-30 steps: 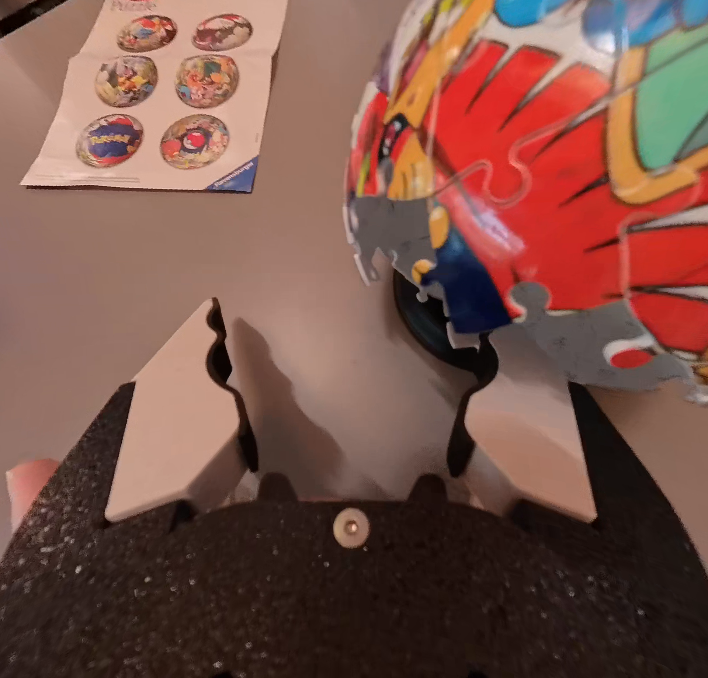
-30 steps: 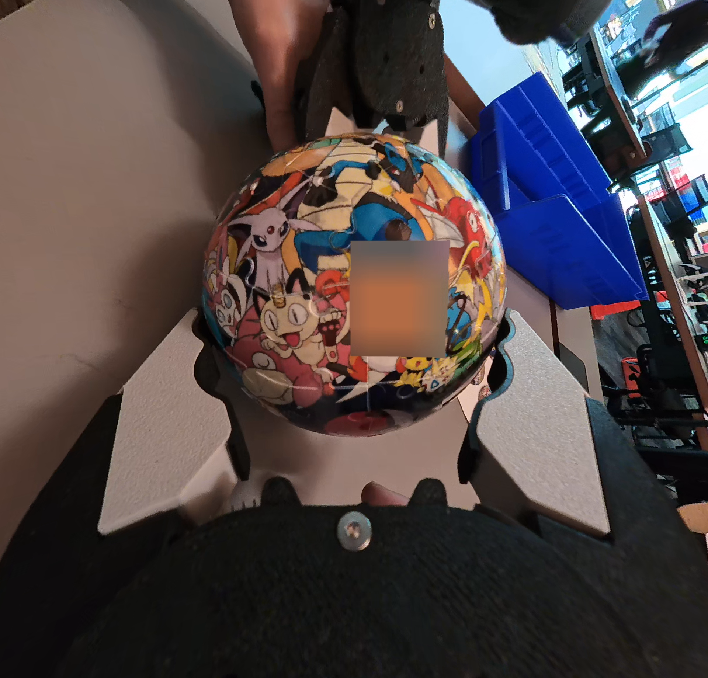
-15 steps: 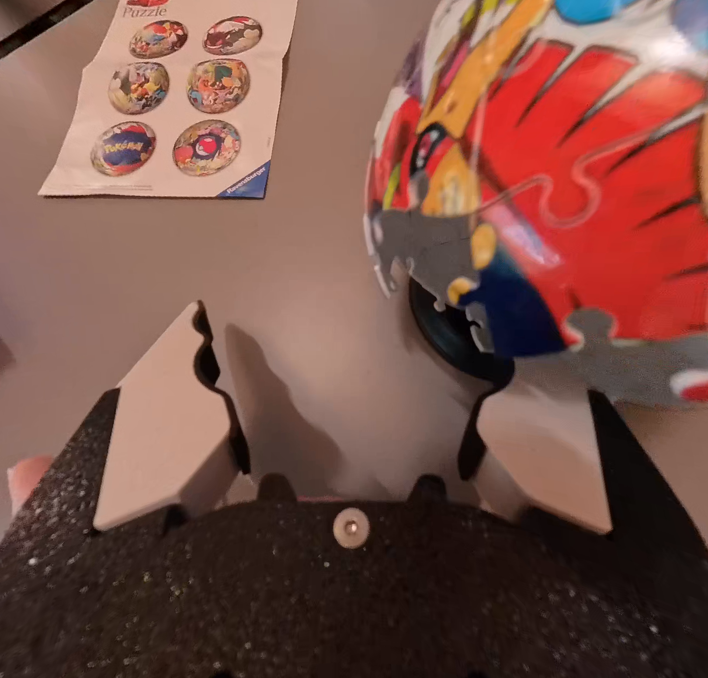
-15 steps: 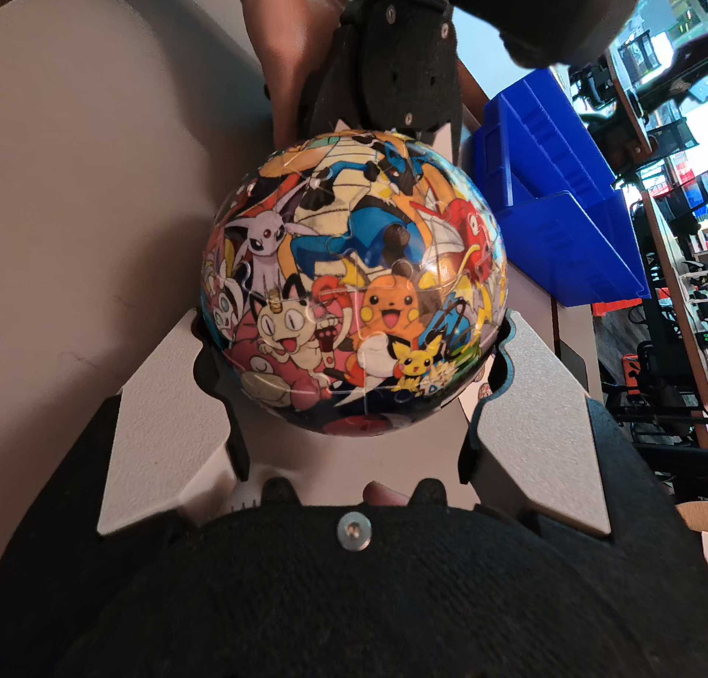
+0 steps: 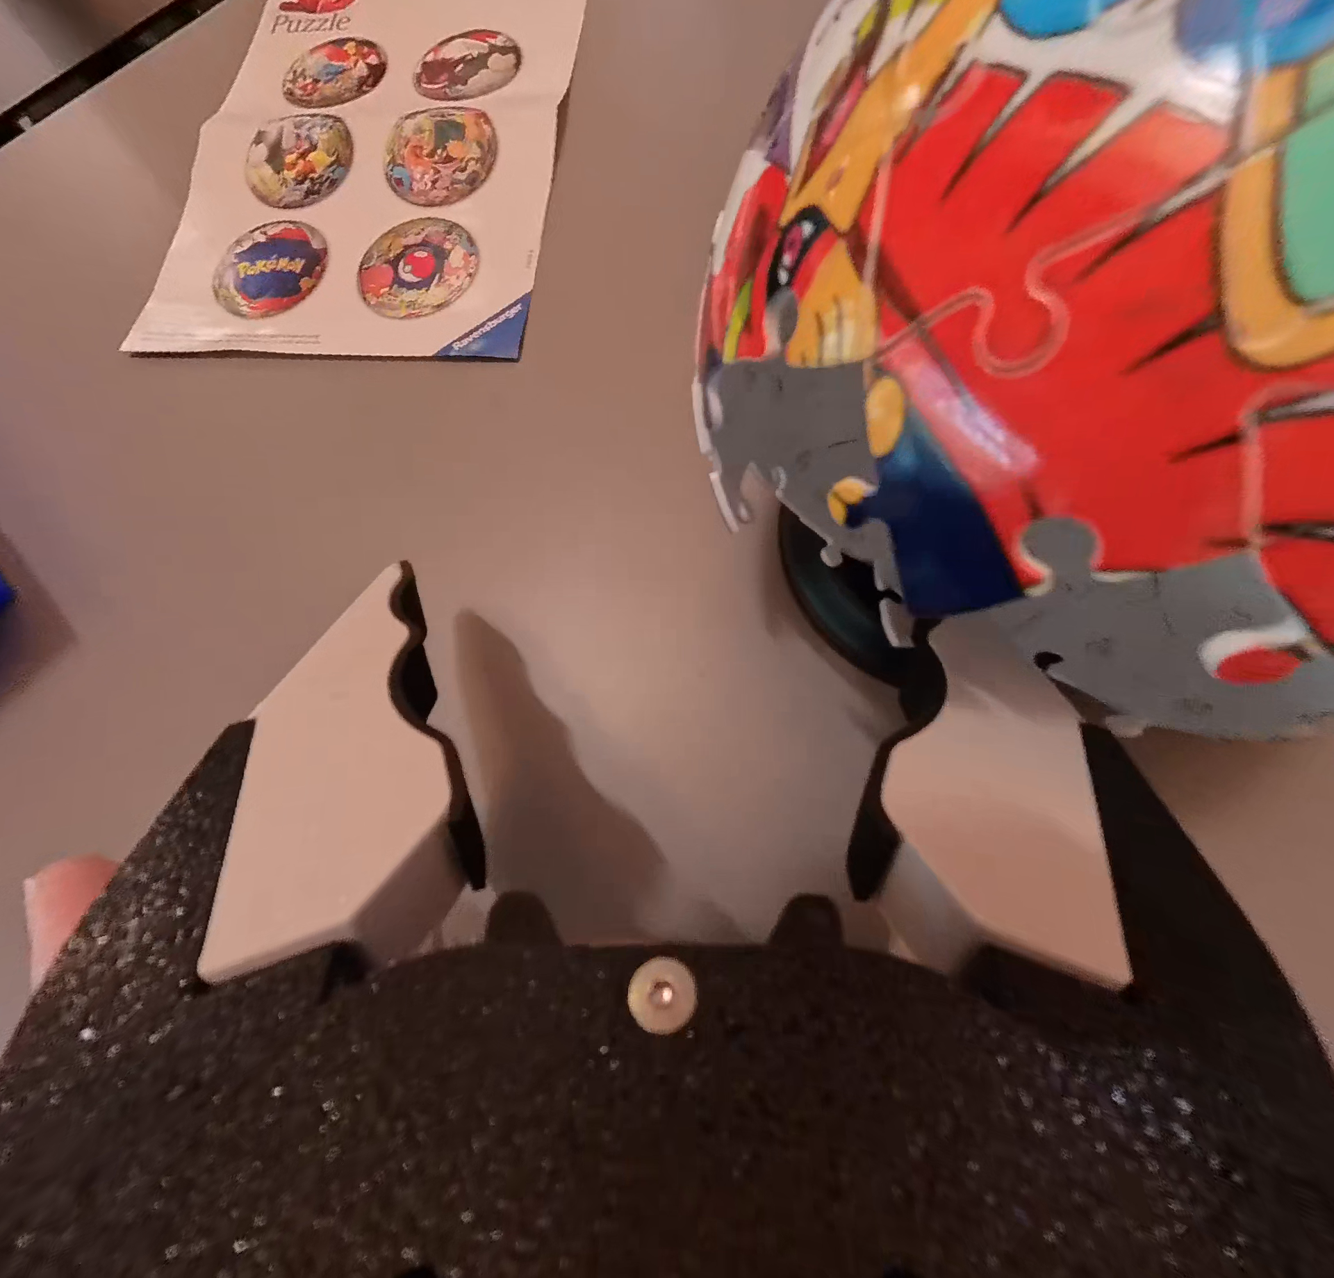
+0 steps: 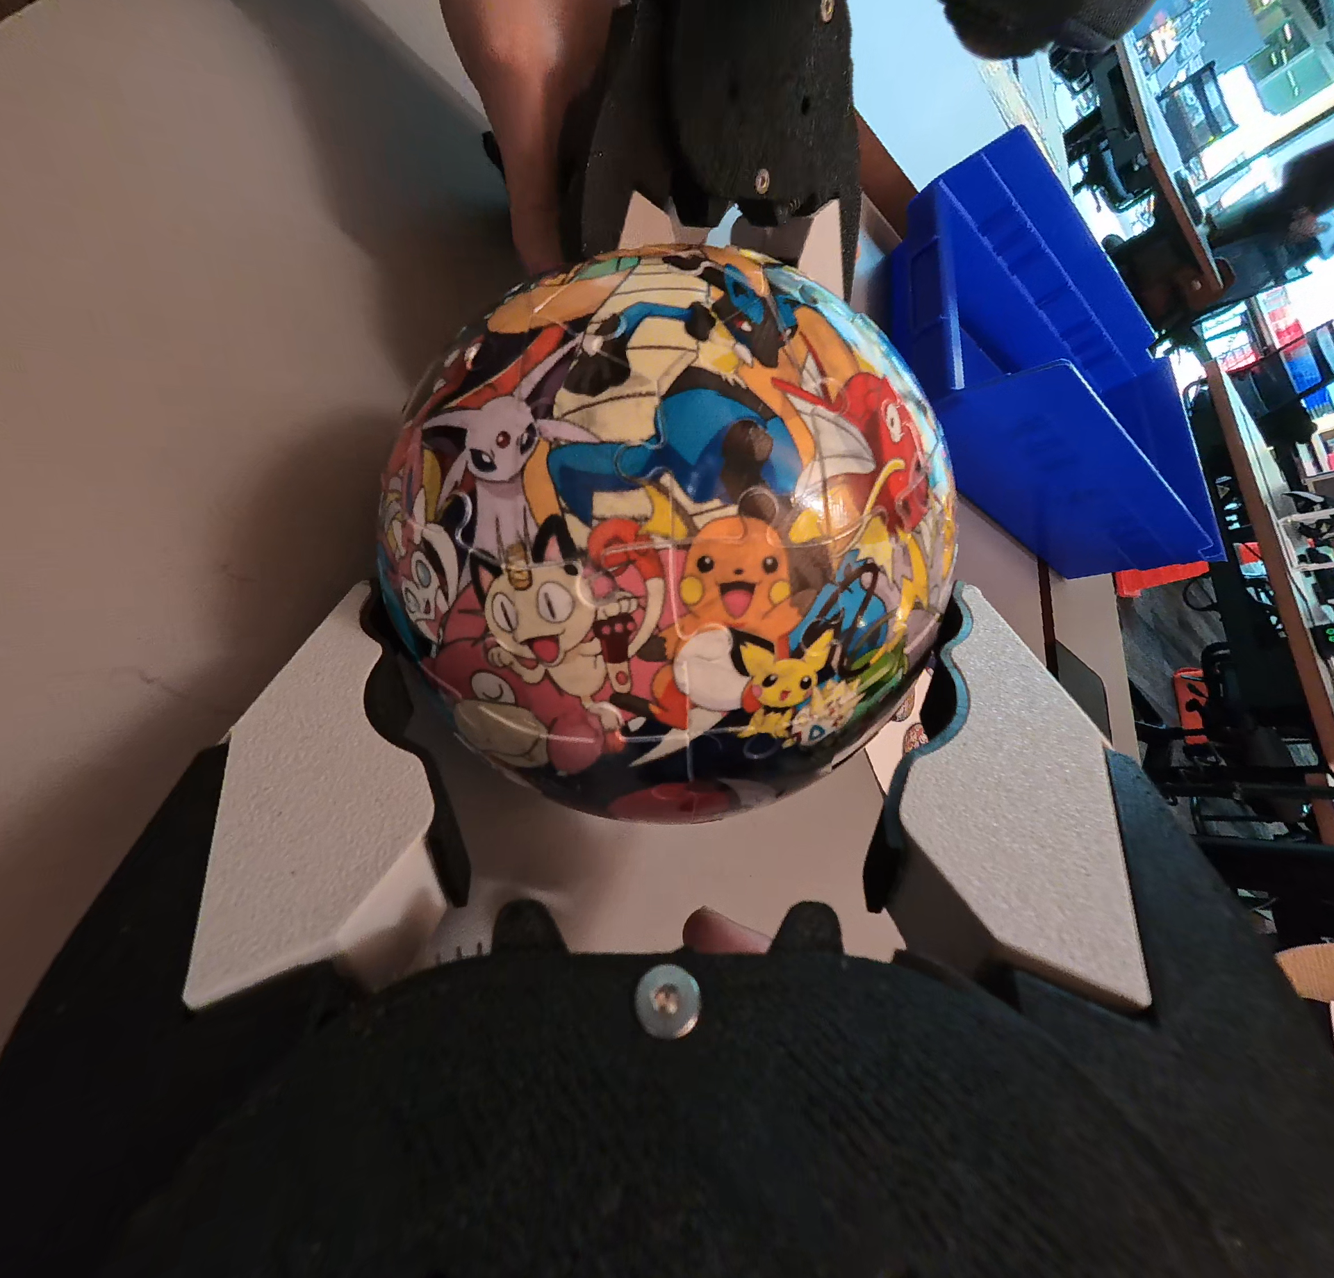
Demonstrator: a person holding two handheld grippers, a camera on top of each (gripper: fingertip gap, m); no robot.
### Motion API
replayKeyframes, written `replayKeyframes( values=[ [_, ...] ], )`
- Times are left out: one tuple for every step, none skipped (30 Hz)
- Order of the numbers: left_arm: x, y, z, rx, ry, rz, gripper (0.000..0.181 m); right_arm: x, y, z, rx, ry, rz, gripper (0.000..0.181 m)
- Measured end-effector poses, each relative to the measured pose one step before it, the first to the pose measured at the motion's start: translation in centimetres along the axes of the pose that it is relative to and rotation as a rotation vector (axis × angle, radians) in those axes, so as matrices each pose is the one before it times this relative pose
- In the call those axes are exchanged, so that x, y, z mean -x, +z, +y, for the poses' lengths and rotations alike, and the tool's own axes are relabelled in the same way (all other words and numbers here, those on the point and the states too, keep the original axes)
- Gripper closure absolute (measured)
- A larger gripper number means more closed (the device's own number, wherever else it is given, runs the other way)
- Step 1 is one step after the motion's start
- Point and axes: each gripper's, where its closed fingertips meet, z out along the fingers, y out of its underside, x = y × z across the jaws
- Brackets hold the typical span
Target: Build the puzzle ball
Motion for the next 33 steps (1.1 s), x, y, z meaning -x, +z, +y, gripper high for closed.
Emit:
replayKeyframes(
  values=[
    [0.158, 0.017, 0.077, 0.0072, -0.0052, -0.0087, 0.047, 0.001, 0.002, -0.005, -0.0003, -0.0007, -0.0004, 0.037],
    [-0.042, 0.032, 0.126, 0.0097, -0.0095, 0.0060, 0.049, 0.010, 0.005, -0.011, -0.0008, -0.0001, -0.0008, 0.037],
    [-0.149, 0.050, 0.135, 0.0115, -0.0124, 0.0149, 0.050, 0.004, 0.015, -0.009, -0.0005, -0.0001, -0.0008, 0.037],
    [0.004, 0.068, 0.157, 0.0131, -0.0152, 0.0050, 0.049, 0.005, 0.003, 0.007, 0.0002, 0.0004, -0.0007, 0.037],
    [0.037, 0.091, 0.143, 0.0130, -0.0160, 0.0020, 0.048, 0.003, -0.002, 0.004, 0.0003, -0.0002, -0.0003, 0.037],
    [0.015, 0.088, 0.097, 0.0074, -0.0105, 0.0013, 0.047, 0.003, -0.001, 0.010, -0.0002, 0.0003, 0.0003, 0.037],
    [0.007, 0.079, 0.044, 0.0031, -0.0064, -0.0012, 0.047, 0.003, -0.014, 0.007, 0.0003, 0.0007, 0.0007, 0.037],
    [-0.014, 0.067, 0.036, 0.0024, -0.0065, 0.0001, 0.045, 0.002, -0.018, 0.015, 0.0009, 0.0009, 0.0009, 0.037],
    [0.046, 0.059, 0.012, 0.0018, -0.0067, -0.0027, 0.043, 0.009, -0.017, 0.022, 0.0005, 0.0013, 0.0009, 0.037],
    [0.135, 0.065, -0.067, -0.0065, 0.0007, -0.0058, 0.042, -0.006, -0.030, 0.037, 0.0005, 0.0013, 0.0004, 0.038],
    [0.078, 0.044, -0.163, -0.0185, 0.0074, -0.0002, 0.040, 0.004, -0.023, 0.029, 0.0011, 0.0007, 0.0000, 0.038],
    [-0.021, -0.007, -0.062, -0.0172, 0.0012, 0.0112, 0.043, 0.002, -0.024, 0.019, 0.0007, -0.0004, 0.0002, 0.038],
    [0.186, -0.134, 0.179, 0.0025, -0.0252, 0.0063, 0.046, 0.000, -0.005, -0.003, 0.0001, -0.0003, 0.0004, 0.038],
    [0.404, -0.235, -0.039, -0.0117, -0.0389, -0.0023, 0.049, -0.004, 0.005, 0.043, 0.0010, 0.0001, 0.0010, 0.038],
    [0.342, -0.377, -0.441, -0.0395, -0.0409, 0.0066, 0.052, 0.006, -0.016, 0.003, -0.0018, 0.0005, 0.0007, 0.038],
    [0.119, -0.459, -0.519, -0.0446, -0.0344, 0.0207, 0.053, -0.002, -0.003, 0.001, -0.0011, 0.0013, 0.0002, 0.038],
    [0.172, -0.340, -0.256, -0.0240, -0.0248, 0.0085, 0.055, 0.002, -0.014, 0.011, -0.0002, 0.0003, -0.0001, 0.038],
    [0.234, -0.170, 0.163, 0.0044, -0.0044, -0.0078, 0.055, 0.007, 0.007, 0.002, -0.0003, 0.0001, -0.0001, 0.038],
    [0.152, 0.003, 0.374, 0.0197, 0.0127, -0.0142, 0.055, -0.007, 0.008, 0.000, -0.0011, 0.0007, -0.0003, 0.038],
    [-0.118, 0.103, 0.324, 0.0195, 0.0153, -0.0039, 0.055, 0.000, 0.026, -0.018, -0.0015, 0.0010, -0.0006, 0.038],
    [-0.324, 0.127, 0.168, 0.0134, 0.0129, 0.0042, 0.055, 0.001, 0.030, -0.001, -0.0002, 0.0005, -0.0005, 0.038],
    [-0.359, 0.131, 0.029, 0.0072, 0.0099, 0.0058, 0.055, -0.006, 0.045, -0.006, 0.0008, 0.0004, 0.0000, 0.038],
    [-0.327, 0.130, -0.088, 0.0015, 0.0069, 0.0043, 0.055, -0.005, 0.040, -0.027, 0.0009, 0.0000, 0.0006, 0.038],
    [-0.230, 0.127, -0.033, 0.0036, 0.0080, -0.0004, 0.055, -0.005, 0.052, -0.027, 0.0009, -0.0003, 0.0008, 0.037],
    [0.005, 0.145, 0.230, 0.0183, 0.0146, -0.0125, 0.055, 0.001, 0.029, -0.011, 0.0014, -0.0006, 0.0007, 0.037],
    [0.314, 0.131, 0.350, 0.0236, 0.0182, -0.0303, 0.050, 0.001, 0.022, -0.014, 0.0016, -0.0006, 0.0004, 0.037],
    [0.204, -0.010, 0.039, 0.0023, 0.0069, -0.0182, 0.049, 0.009, -0.006, -0.009, 0.0006, -0.0002, -0.0005, 0.037],
    [0.149, -0.063, 0.037, 0.0028, 0.0022, -0.0124, 0.049, -0.002, -0.003, -0.003, 0.0007, -0.0006, -0.0005, 0.036],
    [0.108, -0.076, 0.046, 0.0062, 0.0022, -0.0122, 0.049, 0.000, -0.007, -0.010, -0.0008, -0.0007, -0.0008, 0.037],
    [-0.016, -0.071, -0.012, 0.0049, 0.0065, -0.0069, 0.049, 0.006, -0.007, -0.015, -0.0009, 0.0001, -0.0018, 0.037],
    [-0.094, -0.060, -0.033, 0.0039, 0.0102, -0.0035, 0.049, -0.011, 0.017, -0.010, -0.0005, 0.0006, -0.0020, 0.037],
    [-0.131, -0.059, -0.014, 0.0053, 0.0069, -0.0028, 0.050, -0.002, 0.017, -0.008, 0.0002, -0.0008, -0.0018, 0.037],
    [-0.108, -0.052, 0.063, 0.0088, -0.0045, -0.0042, 0.051, -0.019, 0.027, -0.001, 0.0000, -0.0005, -0.0006, 0.036]
  ],
)
